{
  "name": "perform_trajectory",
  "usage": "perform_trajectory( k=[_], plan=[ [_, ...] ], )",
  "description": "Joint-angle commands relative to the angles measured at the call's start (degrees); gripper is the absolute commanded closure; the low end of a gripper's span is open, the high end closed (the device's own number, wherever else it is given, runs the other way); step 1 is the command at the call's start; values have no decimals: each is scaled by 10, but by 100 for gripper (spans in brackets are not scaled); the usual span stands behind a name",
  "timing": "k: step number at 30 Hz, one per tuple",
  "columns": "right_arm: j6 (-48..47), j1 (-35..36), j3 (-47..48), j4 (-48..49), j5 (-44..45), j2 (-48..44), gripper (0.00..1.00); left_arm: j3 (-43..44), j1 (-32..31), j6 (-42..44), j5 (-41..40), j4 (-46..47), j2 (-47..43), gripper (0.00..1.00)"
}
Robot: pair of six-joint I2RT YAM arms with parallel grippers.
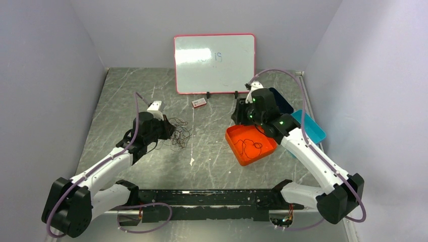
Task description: Untangle the cables
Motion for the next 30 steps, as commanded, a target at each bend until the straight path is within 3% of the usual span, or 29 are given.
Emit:
perform_trajectory(
  k=[1, 6, 11, 20, 26, 30],
  plan=[
    [13, 0, -34, 150, -178, 13, 53, 7, -3, 3, 17, 4, -12, 88],
    [-43, 56, -80, 309, -238, 41, 49, 2, -3, 2, 23, 2, -13, 87],
    [-127, 138, -83, 429, -208, 86, 47, 9, -3, 13, 43, 0, -2, 89],
    [-247, 170, -95, 619, -272, 180, 47, 12, -3, 29, 57, -8, 4, 89],
    [-285, 174, -56, 599, -322, 233, 47, 12, -3, 31, 61, -4, 9, 90],
    [-307, 178, -46, 579, -296, 258, 47, 13, -2, 30, 71, 5, 13, 89]
  ],
)
